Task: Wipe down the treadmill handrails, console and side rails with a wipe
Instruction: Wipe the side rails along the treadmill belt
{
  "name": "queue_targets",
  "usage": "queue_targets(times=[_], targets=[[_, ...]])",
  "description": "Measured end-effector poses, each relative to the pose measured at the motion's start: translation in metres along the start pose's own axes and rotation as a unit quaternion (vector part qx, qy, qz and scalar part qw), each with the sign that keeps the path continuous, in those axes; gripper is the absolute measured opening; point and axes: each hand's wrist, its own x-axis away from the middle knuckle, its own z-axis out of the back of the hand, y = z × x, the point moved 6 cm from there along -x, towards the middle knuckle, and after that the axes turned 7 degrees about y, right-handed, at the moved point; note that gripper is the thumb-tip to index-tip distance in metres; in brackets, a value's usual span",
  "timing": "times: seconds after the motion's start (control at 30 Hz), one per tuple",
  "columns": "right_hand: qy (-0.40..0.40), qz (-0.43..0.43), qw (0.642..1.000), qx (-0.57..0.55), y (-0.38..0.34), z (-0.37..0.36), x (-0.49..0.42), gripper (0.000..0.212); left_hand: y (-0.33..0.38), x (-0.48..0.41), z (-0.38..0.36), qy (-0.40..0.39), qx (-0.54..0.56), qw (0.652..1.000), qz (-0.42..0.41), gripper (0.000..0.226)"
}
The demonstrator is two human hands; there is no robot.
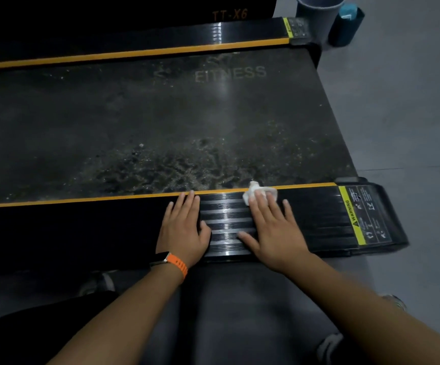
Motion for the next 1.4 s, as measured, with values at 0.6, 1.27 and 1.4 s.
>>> queue_targets(times=[0.6,1.27,1.4], targets=[[-0.002,0.03,1.0,0.007,-0.029,-0.015,0.02,0.093,0.001,0.0,0.004,-0.001,0.005,1.0,0.008,0.073],[0.075,0.062,0.994,0.042,-0.038,-0.026,0.048,0.084,0.001,0.0,0.004,0.004,0.015,1.0,0.01,0.075],[0.093,0.006,0.994,0.063,0.015,-0.019,0.068,0.082,0.001,-0.001,0.003,-0.005,0.016,1.0,0.01,0.072]])
